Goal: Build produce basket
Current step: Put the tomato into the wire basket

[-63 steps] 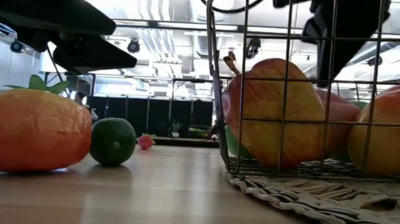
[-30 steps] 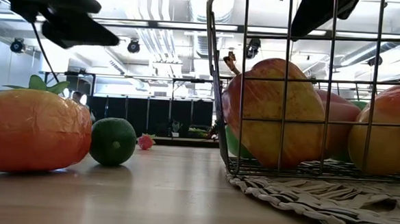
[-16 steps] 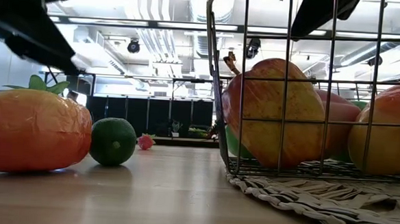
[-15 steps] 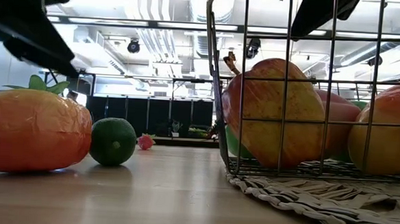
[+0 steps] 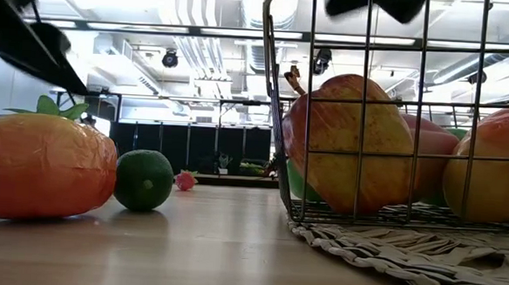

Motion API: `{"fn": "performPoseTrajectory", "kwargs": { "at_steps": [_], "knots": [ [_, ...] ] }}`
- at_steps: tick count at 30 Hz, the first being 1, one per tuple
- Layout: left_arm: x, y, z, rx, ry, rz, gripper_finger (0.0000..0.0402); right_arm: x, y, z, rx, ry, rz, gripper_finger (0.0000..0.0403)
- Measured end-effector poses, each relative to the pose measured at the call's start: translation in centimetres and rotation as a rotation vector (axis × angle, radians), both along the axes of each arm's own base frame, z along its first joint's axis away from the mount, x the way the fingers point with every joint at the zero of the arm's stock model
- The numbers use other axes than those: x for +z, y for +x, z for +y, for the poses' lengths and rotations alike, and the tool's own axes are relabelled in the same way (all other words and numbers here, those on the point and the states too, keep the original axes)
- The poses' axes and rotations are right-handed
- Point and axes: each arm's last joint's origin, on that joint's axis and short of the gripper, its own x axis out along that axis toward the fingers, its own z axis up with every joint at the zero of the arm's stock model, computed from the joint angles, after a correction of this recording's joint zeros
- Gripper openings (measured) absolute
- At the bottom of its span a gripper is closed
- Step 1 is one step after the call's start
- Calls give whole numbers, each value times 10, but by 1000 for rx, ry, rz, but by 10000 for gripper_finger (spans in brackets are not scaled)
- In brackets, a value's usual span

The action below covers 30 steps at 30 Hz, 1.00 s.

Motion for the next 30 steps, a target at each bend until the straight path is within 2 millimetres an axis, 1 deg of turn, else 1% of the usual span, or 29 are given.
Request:
{"fn": "performPoseTrajectory", "kwargs": {
  "at_steps": [4,8,10,14,17,19,21,24,28,30],
  "knots": [
    [12,1,-33,-169,73,-4,348,3,5,14,78,48,-153,85],
    [16,6,-63,-247,101,3,348,0,9,29,138,58,-246,140],
    [11,9,-73,-258,112,20,348,-3,12,40,179,56,-294,164],
    [-10,19,-88,-223,90,45,348,-14,12,66,238,-10,-389,196],
    [-26,30,-89,-189,110,63,348,-21,7,82,234,-91,-429,206],
    [-31,35,-87,-181,109,94,348,-20,4,92,213,-128,-447,207],
    [-30,39,-85,-165,70,100,348,-18,1,100,196,-159,-464,208],
    [-24,40,-80,-134,33,89,348,-17,-3,109,195,-190,-479,208],
    [-16,38,-77,-100,8,45,348,-19,-3,113,203,-199,-477,208],
    [-17,38,-76,-73,22,3,348,-19,-3,113,199,-193,-478,208]
  ]
}}
